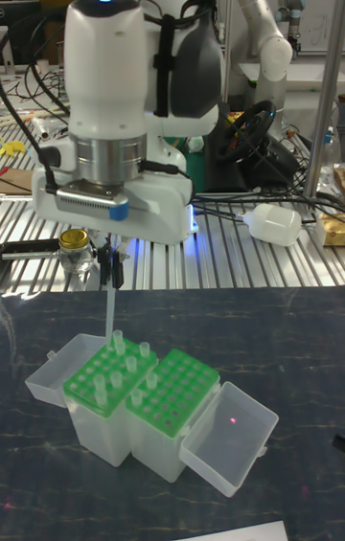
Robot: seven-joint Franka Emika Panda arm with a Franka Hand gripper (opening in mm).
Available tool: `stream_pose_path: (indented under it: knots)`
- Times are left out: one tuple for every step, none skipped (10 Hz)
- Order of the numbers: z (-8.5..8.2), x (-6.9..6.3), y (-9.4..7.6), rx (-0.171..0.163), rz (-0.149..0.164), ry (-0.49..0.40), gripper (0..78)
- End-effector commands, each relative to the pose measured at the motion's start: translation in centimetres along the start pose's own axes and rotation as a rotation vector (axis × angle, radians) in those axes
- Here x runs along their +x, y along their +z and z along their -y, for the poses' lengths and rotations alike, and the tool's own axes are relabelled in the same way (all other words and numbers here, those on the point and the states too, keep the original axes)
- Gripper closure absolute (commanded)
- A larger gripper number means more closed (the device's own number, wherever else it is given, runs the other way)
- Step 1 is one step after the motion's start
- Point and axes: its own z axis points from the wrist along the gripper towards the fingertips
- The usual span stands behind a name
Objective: Transfer all large pipette tips from one holder to another
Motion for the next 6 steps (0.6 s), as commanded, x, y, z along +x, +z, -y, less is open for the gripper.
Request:
stream_pose_path:
  knots:
    - [1.09,-0.17,0.44,-0.014,0.005,-0.018,76.4]
    - [1.10,-0.12,0.38,-0.015,0.002,-0.009,76.4]
    - [1.01,-0.04,0.31,-0.015,0.002,-0.001,76.4]
    - [0.91,0.05,0.22,-0.017,0.001,0.007,76.4]
    - [0.76,0.16,0.08,-0.021,-0.003,0.016,76.4]
    - [0.51,0.33,-0.09,-0.021,-0.003,0.024,76.4]
